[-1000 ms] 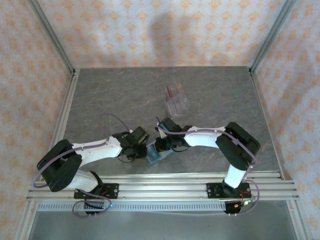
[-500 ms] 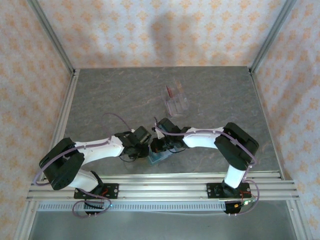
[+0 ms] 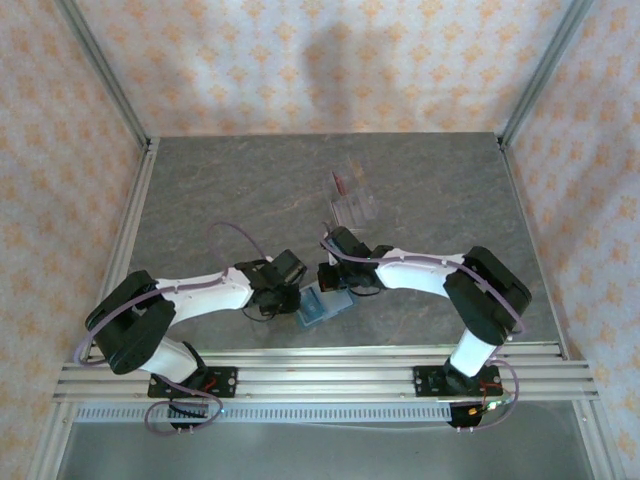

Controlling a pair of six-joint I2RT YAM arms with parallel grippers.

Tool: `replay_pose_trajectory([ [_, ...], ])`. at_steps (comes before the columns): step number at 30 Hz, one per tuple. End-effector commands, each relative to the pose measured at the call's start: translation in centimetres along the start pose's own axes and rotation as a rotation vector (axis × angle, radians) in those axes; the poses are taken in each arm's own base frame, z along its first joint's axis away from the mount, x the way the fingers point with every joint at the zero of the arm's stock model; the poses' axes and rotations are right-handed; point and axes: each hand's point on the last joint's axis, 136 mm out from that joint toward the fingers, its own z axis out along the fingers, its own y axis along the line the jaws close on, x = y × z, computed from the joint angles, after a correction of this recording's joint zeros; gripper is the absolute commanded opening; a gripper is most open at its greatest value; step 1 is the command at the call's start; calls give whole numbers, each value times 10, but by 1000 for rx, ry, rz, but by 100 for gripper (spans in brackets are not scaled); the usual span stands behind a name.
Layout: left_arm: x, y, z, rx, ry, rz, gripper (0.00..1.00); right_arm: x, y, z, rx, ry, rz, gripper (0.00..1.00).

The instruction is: Put the credit cards into the card holder

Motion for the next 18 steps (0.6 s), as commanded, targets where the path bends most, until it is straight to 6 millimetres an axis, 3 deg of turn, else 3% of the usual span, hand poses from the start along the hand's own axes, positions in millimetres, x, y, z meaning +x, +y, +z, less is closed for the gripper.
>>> replay_pose_trajectory([
  [1,-8,5,8,-69,-29,8,11,9,-28,0,88,-7,58,0],
  [11,-29,-15,9,-79,-39,47,10,31,-55,-17,114,-88,186,0],
  [15,-30,-20,15,-77,-29,50,9,23,-51,-29,98,-138,176,0],
  [18,-27,-21,20,-67,-19,42,9,10,-45,-37,118,-140,122,9],
])
